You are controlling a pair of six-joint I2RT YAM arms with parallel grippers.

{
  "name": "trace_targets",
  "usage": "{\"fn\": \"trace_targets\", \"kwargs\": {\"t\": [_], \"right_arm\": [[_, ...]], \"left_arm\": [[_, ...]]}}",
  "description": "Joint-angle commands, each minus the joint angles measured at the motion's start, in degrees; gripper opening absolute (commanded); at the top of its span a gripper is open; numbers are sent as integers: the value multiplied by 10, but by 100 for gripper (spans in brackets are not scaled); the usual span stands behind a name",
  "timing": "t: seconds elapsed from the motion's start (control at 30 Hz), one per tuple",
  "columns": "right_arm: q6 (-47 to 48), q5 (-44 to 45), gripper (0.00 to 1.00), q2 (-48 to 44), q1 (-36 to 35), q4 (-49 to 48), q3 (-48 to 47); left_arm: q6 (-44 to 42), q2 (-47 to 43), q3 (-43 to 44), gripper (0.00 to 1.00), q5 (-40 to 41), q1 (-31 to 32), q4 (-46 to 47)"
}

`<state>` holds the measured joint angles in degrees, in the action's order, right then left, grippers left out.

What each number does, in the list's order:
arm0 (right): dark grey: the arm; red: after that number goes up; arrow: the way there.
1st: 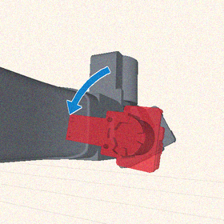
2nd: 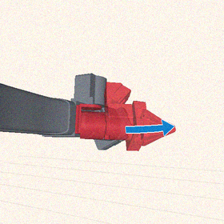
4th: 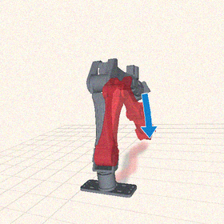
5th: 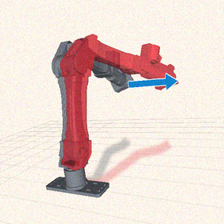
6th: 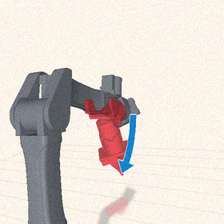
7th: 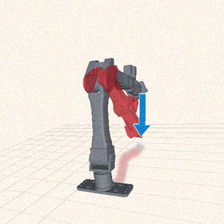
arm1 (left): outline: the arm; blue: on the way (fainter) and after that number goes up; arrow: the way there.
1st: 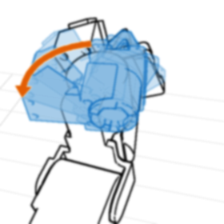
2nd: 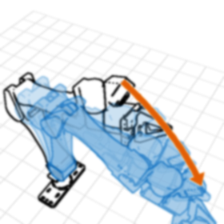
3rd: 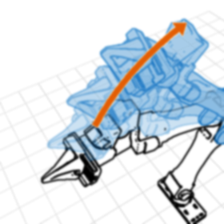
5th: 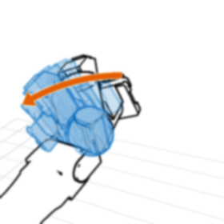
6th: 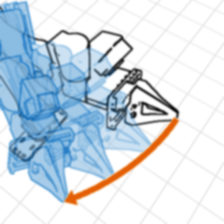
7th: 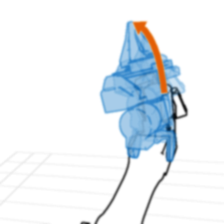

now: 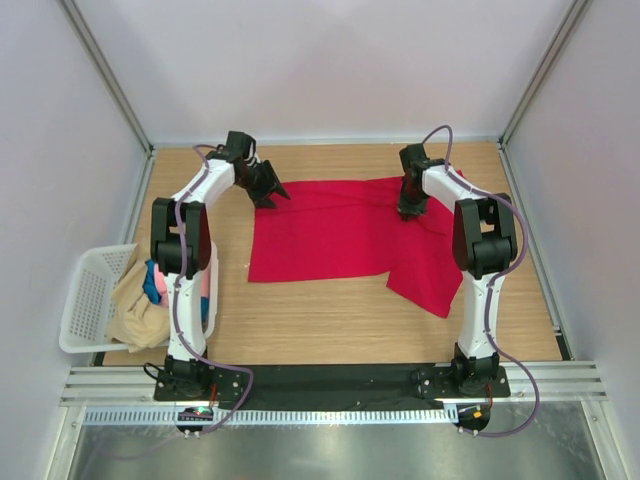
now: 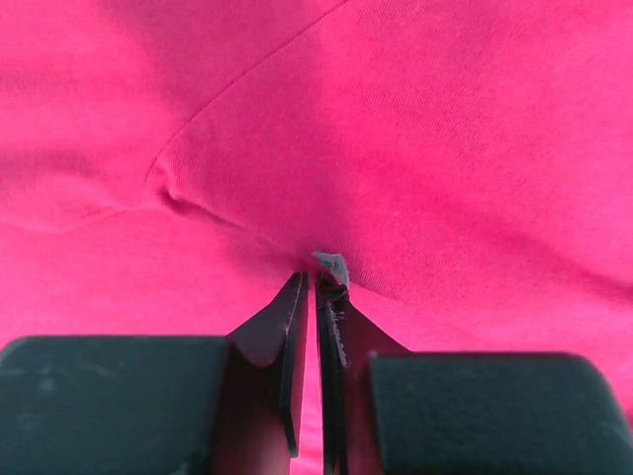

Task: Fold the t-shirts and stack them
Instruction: Fold the tshirt

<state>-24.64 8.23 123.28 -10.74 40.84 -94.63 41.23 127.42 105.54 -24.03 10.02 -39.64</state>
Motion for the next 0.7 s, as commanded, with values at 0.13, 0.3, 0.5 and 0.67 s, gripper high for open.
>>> {"fn": "trace_targets", "kwargs": {"t": [0.13, 0.3, 0.5, 0.67], "right_arm": [[-8, 42, 18, 0, 13, -9, -14], [-8, 46, 25, 6, 20, -2, -24], [1, 49, 31, 9, 20, -1, -36], [12, 50, 32, 12, 20, -5, -51]], "left_arm": [[-17, -18, 5, 50, -13, -2, -2], [-19, -14, 9, 50, -14, -2, -5], [-22, -10, 14, 49, -14, -2, -8], [-21, -8, 15, 49, -15, -2, -8]]}}
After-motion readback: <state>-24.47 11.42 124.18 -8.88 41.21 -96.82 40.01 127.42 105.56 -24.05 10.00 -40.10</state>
